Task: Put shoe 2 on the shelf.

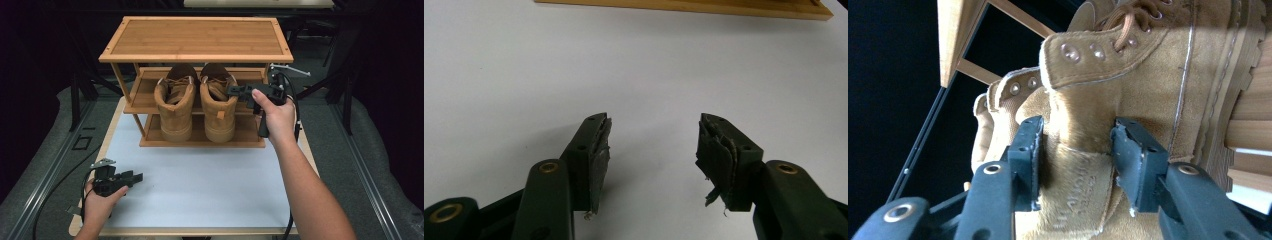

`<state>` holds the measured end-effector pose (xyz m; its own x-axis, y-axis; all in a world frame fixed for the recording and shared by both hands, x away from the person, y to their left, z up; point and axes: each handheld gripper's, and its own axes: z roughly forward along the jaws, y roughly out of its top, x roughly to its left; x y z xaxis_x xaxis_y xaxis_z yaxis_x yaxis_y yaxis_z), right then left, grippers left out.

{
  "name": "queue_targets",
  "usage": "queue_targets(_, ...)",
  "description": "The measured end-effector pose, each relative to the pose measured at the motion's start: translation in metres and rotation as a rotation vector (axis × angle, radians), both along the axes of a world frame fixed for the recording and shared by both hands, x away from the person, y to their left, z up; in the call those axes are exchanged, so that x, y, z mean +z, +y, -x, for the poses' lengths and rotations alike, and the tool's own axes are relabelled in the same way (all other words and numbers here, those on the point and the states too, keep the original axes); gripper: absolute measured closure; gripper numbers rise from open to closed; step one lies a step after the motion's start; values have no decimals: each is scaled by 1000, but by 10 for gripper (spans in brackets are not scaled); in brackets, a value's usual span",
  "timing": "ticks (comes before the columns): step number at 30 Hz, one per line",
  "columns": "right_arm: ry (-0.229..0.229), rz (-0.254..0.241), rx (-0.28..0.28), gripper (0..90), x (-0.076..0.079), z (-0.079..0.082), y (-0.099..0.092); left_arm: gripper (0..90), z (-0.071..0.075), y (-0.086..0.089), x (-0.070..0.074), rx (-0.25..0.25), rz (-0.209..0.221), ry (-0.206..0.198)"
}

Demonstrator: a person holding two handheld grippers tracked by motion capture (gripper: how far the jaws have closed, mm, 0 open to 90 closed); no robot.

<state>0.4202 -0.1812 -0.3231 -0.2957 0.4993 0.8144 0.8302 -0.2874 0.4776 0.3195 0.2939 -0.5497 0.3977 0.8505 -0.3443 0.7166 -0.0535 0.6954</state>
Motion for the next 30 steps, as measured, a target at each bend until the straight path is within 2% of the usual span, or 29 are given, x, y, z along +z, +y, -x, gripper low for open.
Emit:
queue_targets(8, -13, 39, -12, 553, 6, 5, -4, 463, 0, 0, 1, 3, 0, -5)
queue_targets(9, -21, 35, -17, 576, 7, 7, -7, 462, 0, 1, 1, 8, 2, -6)
queue_targets(11, -24, -9, -12, 574, 10, 9, -12, 463, 0, 0, 1, 10, 5, -7)
queue_targets(12, -24, -9, -12, 574, 10, 9, -12, 464, 0, 0, 1, 10, 5, -7)
queue_targets(16, -37, 37, -14, 581, 15, 14, -21, 478, -1, -1, 6, 0, -1, -16)
queue_targets(17, -46, 59, -10, 582, 13, 18, -25, 499, -3, -2, 10, -8, 5, -24)
queue_targets(19, -52, 69, -7, 590, 11, 20, -27, 515, -4, -2, 13, -8, 16, -29)
queue_targets(21, -78, 126, 0, 622, 3, 25, -32, 528, -8, -5, 26, -21, 34, -49)
queue_targets(22, -78, 126, 0, 622, 3, 25, -32, 539, -8, -5, 26, -21, 34, -49)
queue_targets(23, -83, 150, 1, 638, -1, 26, -33, 539, -10, -7, 32, -31, 40, -55)
queue_targets(24, -96, 180, 14, 680, -8, 27, -34, 560, -14, -11, 46, -47, 48, -69)
queue_targets(25, -96, 180, 14, 680, -8, 27, -34, 563, -14, -11, 46, -47, 48, -69)
queue_targets(26, -98, 181, 24, 722, -17, 27, -35, 586, -18, -16, 63, -47, 60, -96)
queue_targets(28, -120, 207, 26, 752, -28, 25, -34, 603, -25, -20, 81, -45, 90, -117)
queue_targets(29, -131, 223, 31, 756, -34, 24, -33, 604, -30, -23, 89, -43, 88, -126)
queue_targets(30, -131, 223, 31, 756, -34, 24, -33, 604, -30, -23, 89, -43, 88, -126)
